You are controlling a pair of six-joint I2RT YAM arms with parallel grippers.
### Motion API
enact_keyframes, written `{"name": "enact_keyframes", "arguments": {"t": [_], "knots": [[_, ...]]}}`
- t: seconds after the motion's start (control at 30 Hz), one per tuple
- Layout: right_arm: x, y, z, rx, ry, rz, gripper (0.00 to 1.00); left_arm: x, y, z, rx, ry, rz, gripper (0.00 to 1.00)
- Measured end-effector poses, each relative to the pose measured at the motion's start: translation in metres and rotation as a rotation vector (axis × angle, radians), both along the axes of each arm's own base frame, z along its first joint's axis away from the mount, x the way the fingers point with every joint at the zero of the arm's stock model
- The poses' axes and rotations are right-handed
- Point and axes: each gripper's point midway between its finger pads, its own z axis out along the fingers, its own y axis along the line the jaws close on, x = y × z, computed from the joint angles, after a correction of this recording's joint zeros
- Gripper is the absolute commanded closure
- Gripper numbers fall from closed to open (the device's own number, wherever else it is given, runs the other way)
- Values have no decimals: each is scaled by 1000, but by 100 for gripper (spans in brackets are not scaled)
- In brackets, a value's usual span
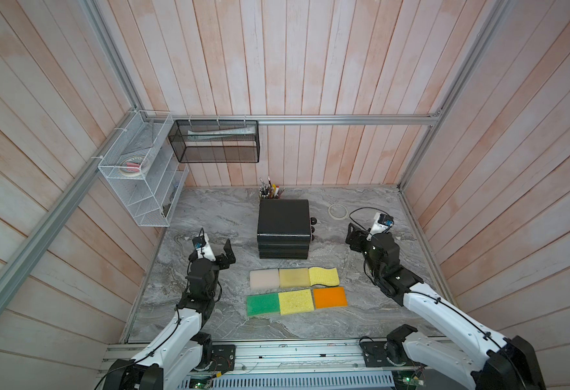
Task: Take the sponge out of the drawer
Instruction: Close the drawer of the storage box, then reset both arms
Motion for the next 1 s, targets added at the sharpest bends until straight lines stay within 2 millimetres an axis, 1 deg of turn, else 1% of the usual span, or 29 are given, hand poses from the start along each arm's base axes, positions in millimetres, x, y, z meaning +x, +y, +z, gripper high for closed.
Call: {"name": "enact_keyframes", "arguments": {"t": [0.1, 0.13, 0.17, 0.23, 0.37, 0.53, 0.63, 0.77, 0.8, 0.87, 1.0], "knots": [[-8, -44, -8, -41, 14, -124, 11, -6, 16, -21, 59, 5, 60, 0], [-10, -56, -12, -53, 21, -158, 8, -4, 20, -24, 71, 9, 76, 0], [-13, -68, -18, -69, 31, -193, 6, -1, 24, -26, 81, 5, 94, 0], [-17, -85, -28, -95, 51, -244, 2, 7, 30, -26, 102, -16, 116, 0], [-21, -109, -47, -155, 84, -317, 2, 17, 36, -29, 145, -42, 124, 0], [-19, -126, -71, -205, 107, -365, 2, 29, 38, -23, 155, -88, 111, 0], [-20, -129, -86, -238, 74, -366, 2, 34, 39, -20, 149, -113, 93, 0], [-29, -130, -109, -300, 43, -349, 2, 42, 37, -21, 146, -110, 66, 0], [-31, -130, -111, -312, 33, -347, 2, 44, 36, -19, 145, -117, 59, 0], [-31, -131, -107, -335, -9, -345, 2, 48, 35, -15, 143, -125, 50, 0], [-28, -129, -88, -353, -111, -344, 2, 57, 33, -13, 141, -119, 30, 0]]}}
